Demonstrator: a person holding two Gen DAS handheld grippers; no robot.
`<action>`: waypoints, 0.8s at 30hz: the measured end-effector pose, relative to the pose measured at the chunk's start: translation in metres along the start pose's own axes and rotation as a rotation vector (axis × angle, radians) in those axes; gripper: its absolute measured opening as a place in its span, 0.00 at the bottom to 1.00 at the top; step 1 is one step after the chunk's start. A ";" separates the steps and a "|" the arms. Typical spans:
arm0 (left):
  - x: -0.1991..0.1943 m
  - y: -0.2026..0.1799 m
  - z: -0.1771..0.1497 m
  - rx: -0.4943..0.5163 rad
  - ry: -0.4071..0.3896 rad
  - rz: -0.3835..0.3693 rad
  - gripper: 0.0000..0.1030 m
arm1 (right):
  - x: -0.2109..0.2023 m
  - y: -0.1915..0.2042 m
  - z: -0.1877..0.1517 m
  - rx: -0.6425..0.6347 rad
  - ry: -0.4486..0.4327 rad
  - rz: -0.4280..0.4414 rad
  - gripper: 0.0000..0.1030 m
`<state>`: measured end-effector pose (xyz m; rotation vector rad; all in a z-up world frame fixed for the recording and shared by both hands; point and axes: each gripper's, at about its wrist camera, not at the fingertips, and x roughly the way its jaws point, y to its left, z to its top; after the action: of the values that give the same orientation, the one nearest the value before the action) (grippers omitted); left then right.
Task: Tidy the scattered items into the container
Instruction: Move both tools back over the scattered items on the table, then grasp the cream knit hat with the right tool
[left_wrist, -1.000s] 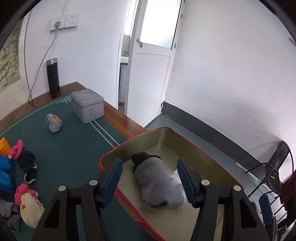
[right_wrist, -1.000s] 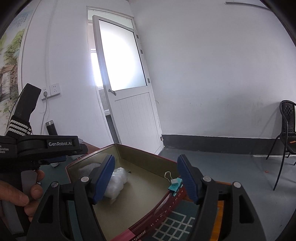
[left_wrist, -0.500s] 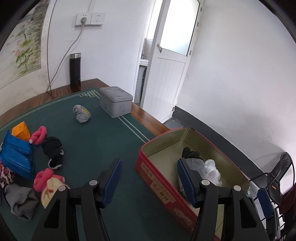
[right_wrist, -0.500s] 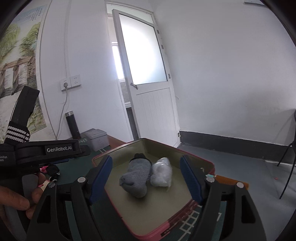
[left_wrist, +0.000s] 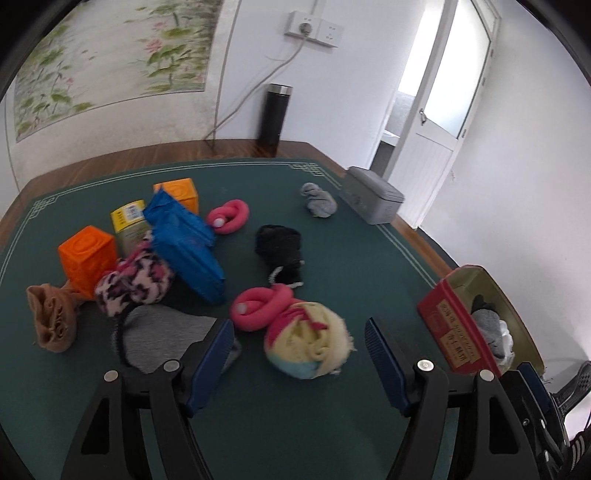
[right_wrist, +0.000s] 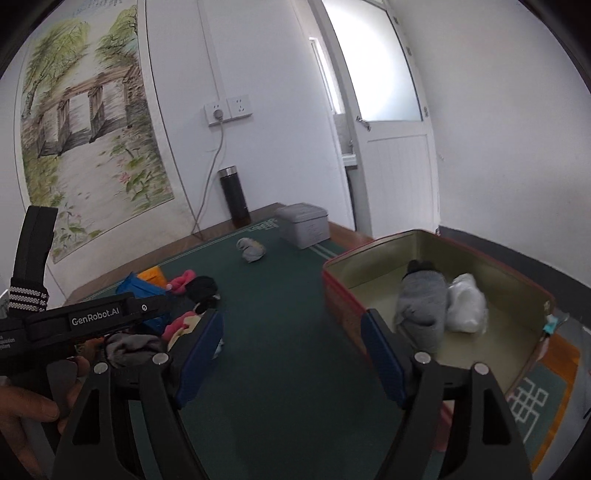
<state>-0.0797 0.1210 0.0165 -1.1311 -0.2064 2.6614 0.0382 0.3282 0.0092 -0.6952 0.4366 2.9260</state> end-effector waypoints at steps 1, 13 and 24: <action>-0.001 0.010 -0.001 -0.012 0.001 0.015 0.73 | 0.004 0.003 -0.001 0.006 0.015 0.006 0.78; 0.013 0.060 0.002 -0.101 0.063 0.122 0.78 | 0.042 0.038 0.008 -0.023 0.124 0.082 0.80; 0.025 0.088 0.004 -0.185 0.075 0.143 0.78 | 0.105 0.068 0.005 -0.080 0.258 0.121 0.80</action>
<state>-0.1139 0.0433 -0.0172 -1.3471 -0.3783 2.7631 -0.0689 0.2684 -0.0169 -1.1027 0.3984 2.9892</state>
